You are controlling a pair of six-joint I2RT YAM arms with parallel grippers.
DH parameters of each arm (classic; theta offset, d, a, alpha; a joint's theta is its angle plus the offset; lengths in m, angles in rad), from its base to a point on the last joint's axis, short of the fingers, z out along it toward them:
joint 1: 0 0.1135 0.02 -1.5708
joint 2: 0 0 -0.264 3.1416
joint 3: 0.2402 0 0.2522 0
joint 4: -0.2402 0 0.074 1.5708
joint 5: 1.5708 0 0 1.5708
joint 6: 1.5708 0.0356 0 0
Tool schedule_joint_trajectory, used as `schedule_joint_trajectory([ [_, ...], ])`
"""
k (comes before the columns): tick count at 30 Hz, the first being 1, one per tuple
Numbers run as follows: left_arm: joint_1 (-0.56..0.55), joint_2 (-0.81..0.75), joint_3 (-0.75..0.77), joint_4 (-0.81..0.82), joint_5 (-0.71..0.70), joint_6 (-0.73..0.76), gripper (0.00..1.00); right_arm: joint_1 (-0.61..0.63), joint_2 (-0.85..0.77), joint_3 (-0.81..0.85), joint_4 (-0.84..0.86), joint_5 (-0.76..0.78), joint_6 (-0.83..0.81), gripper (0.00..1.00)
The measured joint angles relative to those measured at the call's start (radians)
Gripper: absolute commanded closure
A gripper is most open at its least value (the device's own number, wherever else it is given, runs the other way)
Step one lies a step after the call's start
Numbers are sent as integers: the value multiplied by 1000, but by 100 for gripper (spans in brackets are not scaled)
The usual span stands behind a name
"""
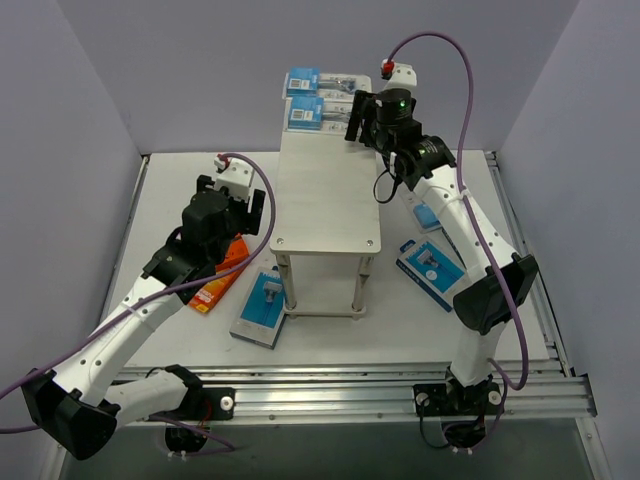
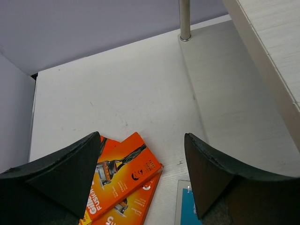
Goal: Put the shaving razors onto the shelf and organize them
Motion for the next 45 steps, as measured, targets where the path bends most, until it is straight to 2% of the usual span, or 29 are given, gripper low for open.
schedule_joint_trajectory([
  [3, 0, -5, -7, 5, -2, 1, 19, 0, 0, 8, -12, -1, -2, 27],
  [15, 14, -39, -11, 31, -2, 5, 19, 0, -7, 50, -86, -15, -3, 27],
  [16, 14, -41, -11, 32, -2, 5, 19, 0, -9, 50, -89, -16, -3, 29],
  [20, 14, -46, -18, 38, -2, 5, 19, 2, -22, 50, -92, -18, 2, 48],
  [26, 14, -47, -31, 40, -6, 16, 19, 48, -83, 33, -92, -7, 5, 67],
  [37, 14, -69, -42, 60, -36, 27, 19, 138, -175, -61, -95, 27, 16, 84],
  [45, 14, -69, -42, 61, -39, 31, 19, 143, -177, -140, -104, 34, 31, 85],
])
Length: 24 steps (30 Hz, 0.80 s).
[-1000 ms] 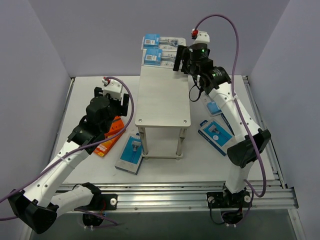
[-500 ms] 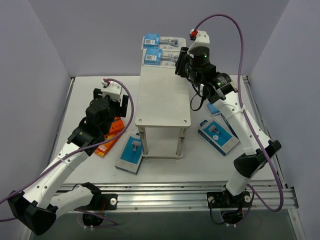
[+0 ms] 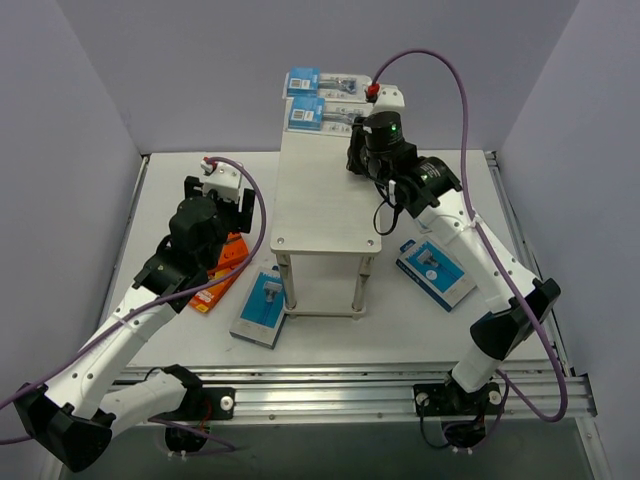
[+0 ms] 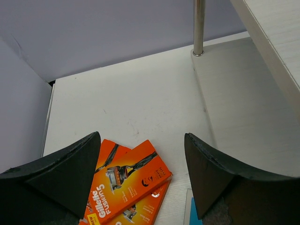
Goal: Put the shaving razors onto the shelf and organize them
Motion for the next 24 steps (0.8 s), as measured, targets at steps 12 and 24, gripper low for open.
schedule_joint_trajectory([
  [12, 0, 0, 0, 0, -12, 4, 19, -5, -2, -10, 14, 23, 0, 84],
  [24, -5, 0, 0, 0, -19, 19, 18, -64, 57, 34, 59, 6, 0, 83],
])
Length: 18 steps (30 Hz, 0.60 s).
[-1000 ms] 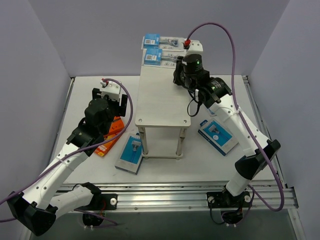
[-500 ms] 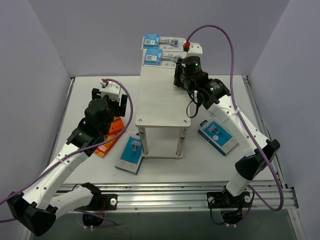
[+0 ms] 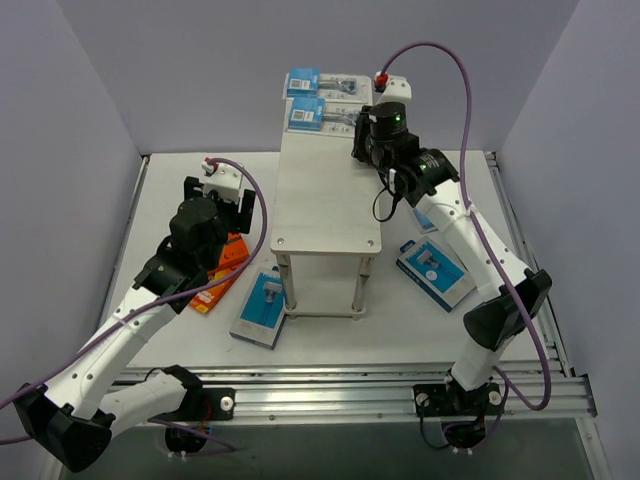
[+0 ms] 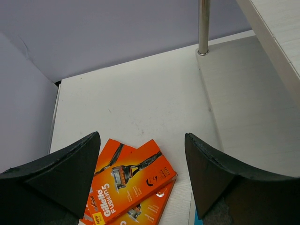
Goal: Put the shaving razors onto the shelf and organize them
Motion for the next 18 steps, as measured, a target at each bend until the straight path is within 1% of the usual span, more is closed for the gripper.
schedule_joint_trajectory([
  [18, -3, 0, -8, 21, -24, 25, 18, -39, 66, 55, 43, -42, 0, 82],
])
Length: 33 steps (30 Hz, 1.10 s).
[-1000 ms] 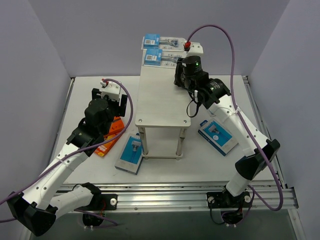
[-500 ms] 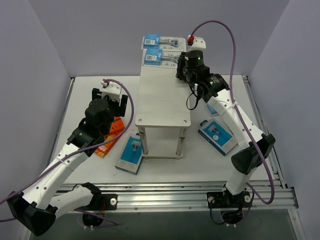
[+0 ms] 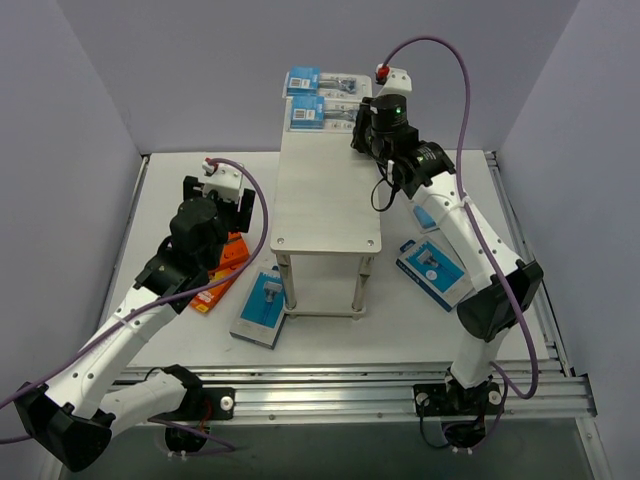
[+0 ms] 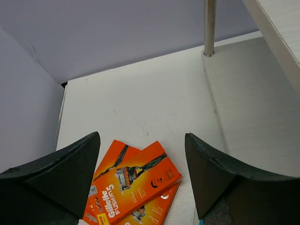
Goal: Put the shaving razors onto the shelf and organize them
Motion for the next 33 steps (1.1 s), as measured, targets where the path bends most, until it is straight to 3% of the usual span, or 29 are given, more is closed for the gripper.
schedule_joint_trajectory([
  [33, -7, 0, -9, 2, 0, 1, 16, -6, 8, 2, 21, -22, 11, 81],
])
